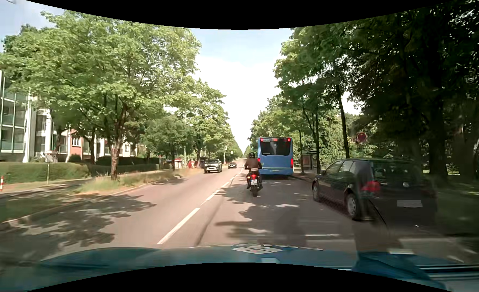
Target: Follow the waypoints while adhering to traffic rules and regulations
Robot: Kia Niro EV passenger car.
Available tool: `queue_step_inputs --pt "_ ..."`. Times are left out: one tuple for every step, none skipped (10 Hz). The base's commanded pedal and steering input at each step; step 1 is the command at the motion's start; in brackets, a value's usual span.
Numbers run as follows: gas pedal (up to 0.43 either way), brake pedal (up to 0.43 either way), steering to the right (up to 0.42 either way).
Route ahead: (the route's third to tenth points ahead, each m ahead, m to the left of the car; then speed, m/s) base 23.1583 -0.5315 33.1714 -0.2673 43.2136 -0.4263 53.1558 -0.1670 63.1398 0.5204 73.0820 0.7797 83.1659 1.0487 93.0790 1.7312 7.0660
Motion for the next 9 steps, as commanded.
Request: queue_step_inputs --pt "0.0 0.0 0.004" --pt "0.0 0.0 0.004" --pt "0.0 0.0 0.004" --pt "0.0 0.0 0.004" --pt "0.0 0.0 0.003" --pt "0.0 0.0 0.004" --pt "0.0 0.0 0.003" --pt "0.0 0.0 0.003" --pt "0.0 0.0 0.002"
